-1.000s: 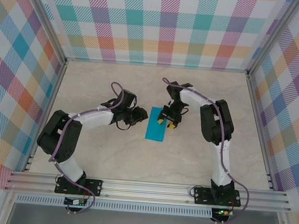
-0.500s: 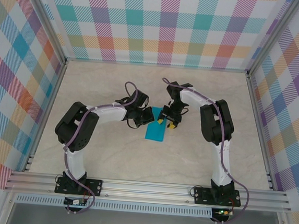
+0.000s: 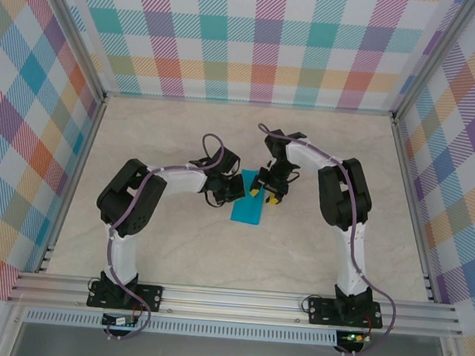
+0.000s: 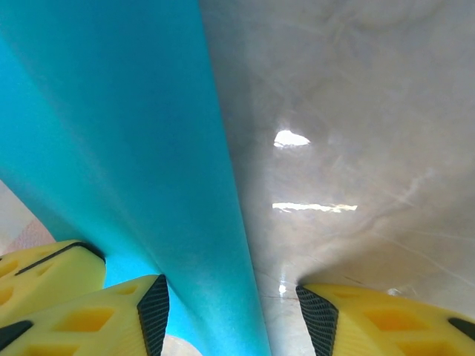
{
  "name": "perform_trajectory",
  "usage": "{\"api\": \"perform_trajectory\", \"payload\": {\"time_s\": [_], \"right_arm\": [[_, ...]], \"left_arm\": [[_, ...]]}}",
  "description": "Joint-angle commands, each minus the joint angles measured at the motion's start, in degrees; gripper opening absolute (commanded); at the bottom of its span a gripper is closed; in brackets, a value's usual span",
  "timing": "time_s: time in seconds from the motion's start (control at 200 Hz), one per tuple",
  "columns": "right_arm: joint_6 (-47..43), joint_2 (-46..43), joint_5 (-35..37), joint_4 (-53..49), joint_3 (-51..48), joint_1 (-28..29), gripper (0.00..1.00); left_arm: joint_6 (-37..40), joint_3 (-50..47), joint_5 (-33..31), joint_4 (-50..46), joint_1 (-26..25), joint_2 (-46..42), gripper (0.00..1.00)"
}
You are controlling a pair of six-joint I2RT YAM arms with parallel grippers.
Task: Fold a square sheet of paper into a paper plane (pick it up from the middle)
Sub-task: Hold the square sheet of paper at the center of the table, then fold the square sheet of paper in half at the center of the table.
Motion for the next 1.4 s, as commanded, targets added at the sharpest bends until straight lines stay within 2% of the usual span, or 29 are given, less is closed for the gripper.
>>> {"api": "perform_trajectory", "payload": {"time_s": [0.0, 0.23, 0.325, 0.47, 0.51, 0.685, 0.755, 0.81, 1.13, 1.395], "right_arm": [[-0.51, 5.65, 10.01, -0.53, -4.24, -0.90, 0.56], [-1.89, 0.09, 6.84, 0.81, -2.89, -1.59, 0.63], [-1.64, -6.45, 2.99, 5.92, -6.63, -3.09, 0.67], [0.05, -16.04, -4.27, 17.58, -15.69, -5.76, 0.68], [0.19, -17.43, -8.00, 21.24, -17.75, -6.00, 0.62], [4.85, -18.69, -19.72, 35.59, -25.41, -5.85, 0.18], [5.31, -19.21, -20.81, 39.06, -27.06, -5.49, 0.10], [5.08, -18.73, -22.38, 39.54, -26.74, -5.19, 0.00], [2.52, -15.06, -23.70, 38.85, -26.90, -4.24, 0.00], [-1.12, -12.89, -21.45, 38.56, -28.09, -4.33, 0.00]], "left_arm": [[0.85, -0.18, -2.17, -3.61, -0.70, 1.95, 0.00], [0.55, -1.19, -2.07, -2.48, -1.14, 1.91, 0.00], [0.56, -1.36, -2.10, -2.33, -1.22, 2.07, 0.00], [0.79, -1.16, -1.68, -2.37, -1.23, 2.53, 0.00], [1.11, -1.03, -1.97, -2.99, -1.29, 2.45, 0.00], [1.75, -1.53, -2.55, -3.10, -1.31, 2.36, 0.00], [1.64, -1.57, -2.11, -2.83, -1.31, 2.48, 0.00], [1.68, -1.63, -2.06, -2.72, -1.31, 2.61, 0.00], [1.72, -1.90, -1.89, -2.63, -1.31, 2.98, 0.00], [1.98, -1.89, -1.45, -2.89, -1.31, 3.24, 0.00]]}}
